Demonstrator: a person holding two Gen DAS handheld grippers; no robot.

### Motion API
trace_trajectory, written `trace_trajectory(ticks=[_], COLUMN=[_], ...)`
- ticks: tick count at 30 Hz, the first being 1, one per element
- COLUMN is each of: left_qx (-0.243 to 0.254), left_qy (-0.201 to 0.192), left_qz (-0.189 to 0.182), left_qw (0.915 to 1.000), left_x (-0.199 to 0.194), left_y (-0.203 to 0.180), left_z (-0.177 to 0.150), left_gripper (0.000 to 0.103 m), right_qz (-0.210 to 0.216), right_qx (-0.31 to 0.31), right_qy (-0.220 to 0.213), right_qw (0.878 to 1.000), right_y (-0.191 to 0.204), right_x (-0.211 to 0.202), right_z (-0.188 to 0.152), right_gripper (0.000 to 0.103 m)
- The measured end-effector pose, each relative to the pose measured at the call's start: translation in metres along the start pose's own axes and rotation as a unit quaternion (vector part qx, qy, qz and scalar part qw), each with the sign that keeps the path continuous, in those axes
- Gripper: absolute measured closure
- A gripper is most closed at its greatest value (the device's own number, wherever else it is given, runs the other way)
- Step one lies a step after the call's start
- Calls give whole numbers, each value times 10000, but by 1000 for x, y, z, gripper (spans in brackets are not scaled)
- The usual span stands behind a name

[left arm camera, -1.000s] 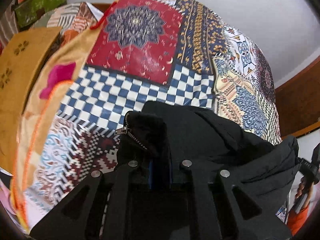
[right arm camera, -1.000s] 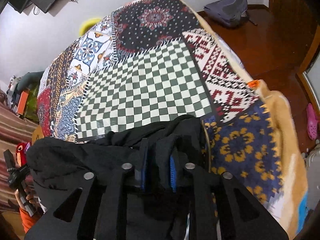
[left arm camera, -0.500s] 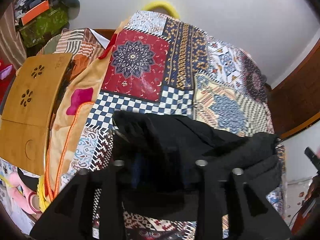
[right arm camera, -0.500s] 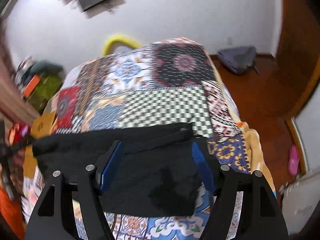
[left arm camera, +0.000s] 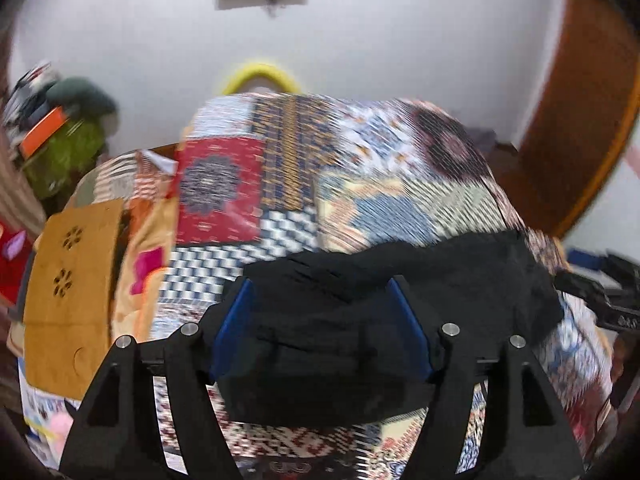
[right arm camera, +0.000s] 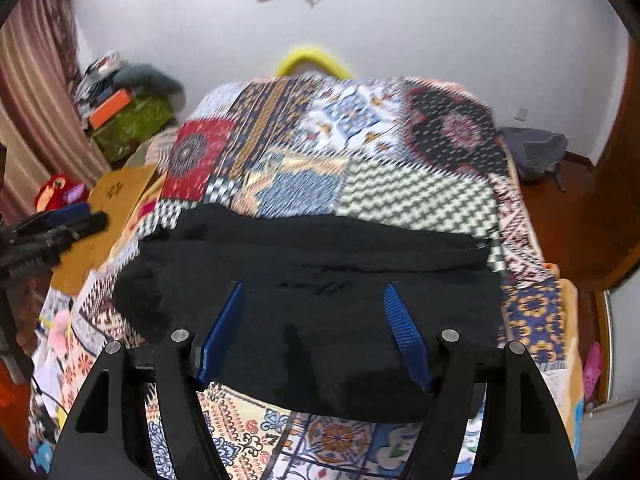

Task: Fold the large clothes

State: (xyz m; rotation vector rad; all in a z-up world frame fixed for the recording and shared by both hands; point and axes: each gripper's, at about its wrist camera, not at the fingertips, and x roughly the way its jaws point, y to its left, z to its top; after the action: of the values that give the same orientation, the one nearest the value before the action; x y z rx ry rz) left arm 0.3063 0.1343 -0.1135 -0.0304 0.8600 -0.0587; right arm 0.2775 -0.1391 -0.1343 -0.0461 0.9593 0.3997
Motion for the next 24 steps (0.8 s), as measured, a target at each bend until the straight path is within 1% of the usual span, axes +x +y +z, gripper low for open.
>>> trace_trajectory(ticks=[2, 4, 7, 8, 11, 12, 15, 17, 20, 24], left_qx=[281, 519, 730, 726, 609, 537, 336, 256, 125, 118], left_qy=[103, 220, 444, 529, 650, 718, 786, 750, 711, 676], left_qz=[-126, -173, -216, -237, -224, -259, -390, -431, -541, -497], left_qw=[9995, 9983, 9961, 9957, 9958, 9956, 9956, 9959, 9959, 9964], left_x=[14, 30, 58, 69, 95, 105, 124, 130, 132, 124], left_y=[-24, -45, -67, -72, -78, -77, -72, -67, -61, -61], left_z=[-10, -19, -30, -33, -38, -39, -40, -40, -45, -50], left_gripper=[35, 35, 35, 35, 35, 34, 27, 17, 15, 15], right_qz=[-63, -105, -143, -132, -207, -243, -322, -348, -384, -396], right_qx=[-79, -119, -40, 37, 63, 32, -76, -111, -159, -87], right_qy=[162, 318, 569, 632, 523, 507, 429, 397, 406, 540], right_qw=[9998, 9994, 9983, 9979, 9984, 9984, 9985, 9985, 9983, 9977], right_y=[3, 2, -6, -11, -18, -18, -16, -14, -12, -12], right_x=[15, 30, 52, 62, 69, 71, 77, 78, 78, 73], right_z=[-4, -8, -15, -18, -22, -23, -25, -26, -27, -28], right_gripper=[35, 35, 35, 33, 24, 23, 18, 14, 13, 13])
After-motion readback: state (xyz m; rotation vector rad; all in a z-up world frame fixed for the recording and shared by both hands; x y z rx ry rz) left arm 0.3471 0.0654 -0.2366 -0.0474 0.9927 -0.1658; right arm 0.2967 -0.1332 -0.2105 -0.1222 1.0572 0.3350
